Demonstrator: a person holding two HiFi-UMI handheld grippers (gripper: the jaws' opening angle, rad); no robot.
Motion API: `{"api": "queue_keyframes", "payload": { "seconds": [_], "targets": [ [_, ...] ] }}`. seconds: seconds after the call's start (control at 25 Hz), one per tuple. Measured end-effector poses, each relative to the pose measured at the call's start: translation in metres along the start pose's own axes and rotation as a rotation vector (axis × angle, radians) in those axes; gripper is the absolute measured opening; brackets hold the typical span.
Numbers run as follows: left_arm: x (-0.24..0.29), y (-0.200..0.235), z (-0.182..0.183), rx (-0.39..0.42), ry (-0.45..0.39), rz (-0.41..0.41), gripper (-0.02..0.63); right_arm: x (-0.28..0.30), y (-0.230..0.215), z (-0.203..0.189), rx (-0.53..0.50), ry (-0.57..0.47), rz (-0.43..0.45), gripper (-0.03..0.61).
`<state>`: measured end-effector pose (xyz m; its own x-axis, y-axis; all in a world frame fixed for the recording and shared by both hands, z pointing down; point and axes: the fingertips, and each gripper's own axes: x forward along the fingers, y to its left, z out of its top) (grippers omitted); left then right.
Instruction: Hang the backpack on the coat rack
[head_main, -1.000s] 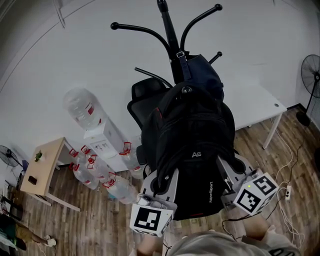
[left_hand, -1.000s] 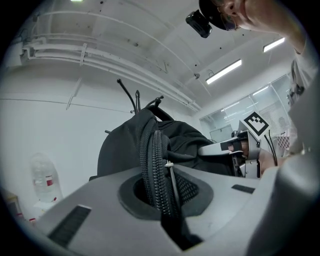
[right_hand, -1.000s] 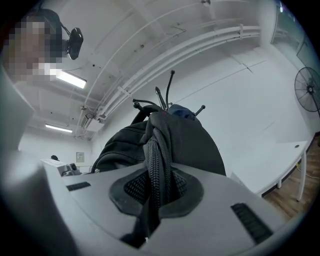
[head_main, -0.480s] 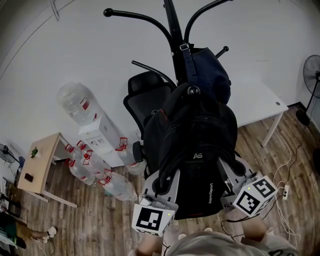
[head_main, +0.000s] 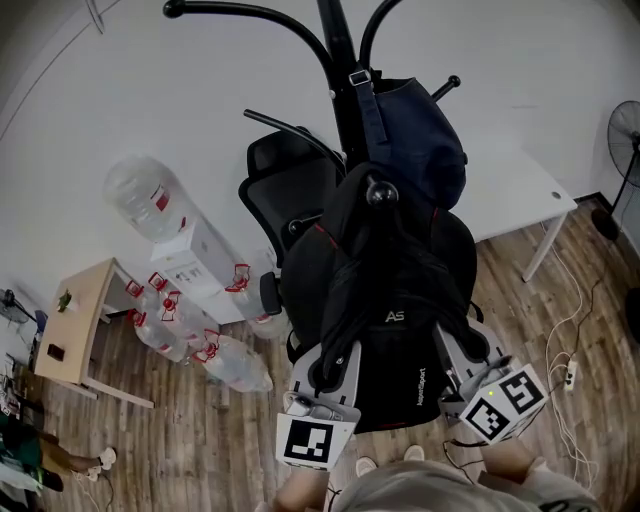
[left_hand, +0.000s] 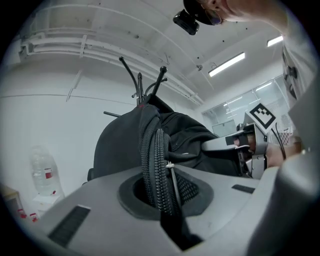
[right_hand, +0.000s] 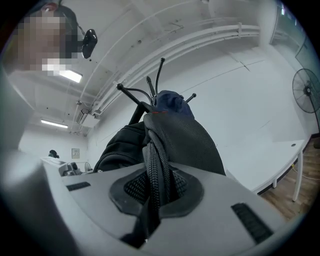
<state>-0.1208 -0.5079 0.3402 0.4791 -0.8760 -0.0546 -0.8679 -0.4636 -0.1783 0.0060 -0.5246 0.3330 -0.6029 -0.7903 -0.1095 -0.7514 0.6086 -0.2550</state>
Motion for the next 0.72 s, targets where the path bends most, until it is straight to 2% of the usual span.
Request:
{"api": "queue_keyframes", "payload": {
  "seconds": [0.4, 0.72],
  "targets": [
    [0.003, 0.000, -0.017, 0.002, -0.041, 0.085, 0.043, -0.004, 0.003, -0.014, -0.104, -0.050, 0.003, 0.034],
    [-0.001, -0.006, -0.017, 0.041, -0.072, 0.114, 0.052, -0.007, 0.007, -0.017, -0.158, -0.109, 0.096, 0.034]
  ]
}}
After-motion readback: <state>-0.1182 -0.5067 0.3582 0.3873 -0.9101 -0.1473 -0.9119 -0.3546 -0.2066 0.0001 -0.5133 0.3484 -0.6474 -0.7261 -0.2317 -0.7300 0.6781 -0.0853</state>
